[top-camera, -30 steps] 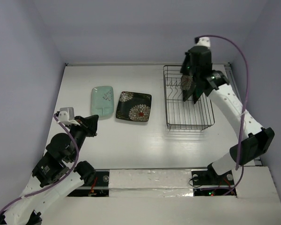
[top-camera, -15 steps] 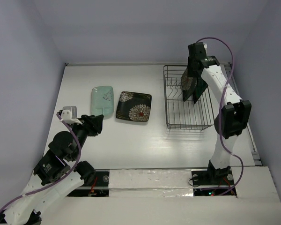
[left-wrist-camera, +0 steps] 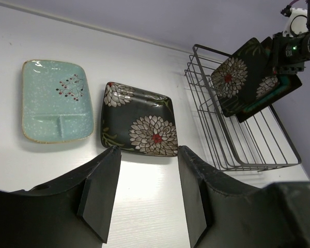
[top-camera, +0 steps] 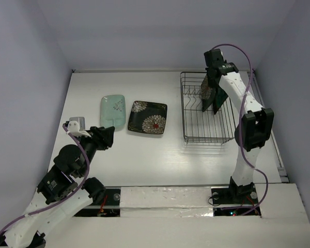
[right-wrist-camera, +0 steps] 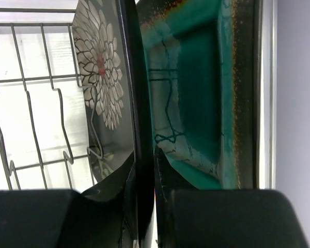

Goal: Unload the plates from the dish rack

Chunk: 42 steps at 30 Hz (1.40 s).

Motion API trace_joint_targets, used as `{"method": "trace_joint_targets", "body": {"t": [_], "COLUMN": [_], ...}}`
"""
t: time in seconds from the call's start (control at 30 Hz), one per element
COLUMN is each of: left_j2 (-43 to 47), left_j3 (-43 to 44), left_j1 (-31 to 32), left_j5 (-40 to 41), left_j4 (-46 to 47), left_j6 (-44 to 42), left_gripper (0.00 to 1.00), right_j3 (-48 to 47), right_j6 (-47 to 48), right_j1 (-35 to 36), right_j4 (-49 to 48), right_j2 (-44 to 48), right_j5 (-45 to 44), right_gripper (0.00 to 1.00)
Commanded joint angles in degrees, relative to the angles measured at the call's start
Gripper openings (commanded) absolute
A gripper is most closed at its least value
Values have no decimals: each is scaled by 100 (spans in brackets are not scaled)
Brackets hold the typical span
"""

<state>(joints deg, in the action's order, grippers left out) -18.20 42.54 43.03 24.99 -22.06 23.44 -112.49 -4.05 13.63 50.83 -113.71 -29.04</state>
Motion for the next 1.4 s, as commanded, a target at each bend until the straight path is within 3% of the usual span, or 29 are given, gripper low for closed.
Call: {"method": "trace_joint_targets", "body": {"t": [0.0, 0.43, 0.6, 0.7, 0.73, 0.93, 1.13, 1.37], "left_j2": [-26, -17, -17, -17, -26, -17, -35, 9], "left_j3": [-53, -53, -53, -53, -53, -44, -53, -53], "left_j1": [-13, -13, -13, -13, -13, -13, -13, -13], "left_j5": [-47, -47, -30, -12, -12, 67, 49, 6], "left_j4": [229, 229, 238, 220, 211, 176, 194, 202], "left_j6": [-33, -33, -24, -15, -15, 20, 11, 3], "left_gripper": [45, 46, 46, 47, 47, 48, 48, 48], "right_j3": [-186, -512, 700, 1637, 1886, 2873, 3259, 3567], "right_j6": [335, -226, -1034, -2130, -2361, -4066, -5287, -5922], "right_j1": [96, 570, 1560, 2212, 2345, 2995, 3181, 3181], "right_j4": [-337, -547, -1477, -2487, -3143, -4860, -5705, -5971], "right_j2": [797, 2097, 3002, 3240, 3250, 2856, 2363, 1721], "right_j5": [-717, -806, -655, -289, -200, 153, 3, 170], "right_gripper": [0, 0, 0, 0, 0, 0, 0, 0]}}
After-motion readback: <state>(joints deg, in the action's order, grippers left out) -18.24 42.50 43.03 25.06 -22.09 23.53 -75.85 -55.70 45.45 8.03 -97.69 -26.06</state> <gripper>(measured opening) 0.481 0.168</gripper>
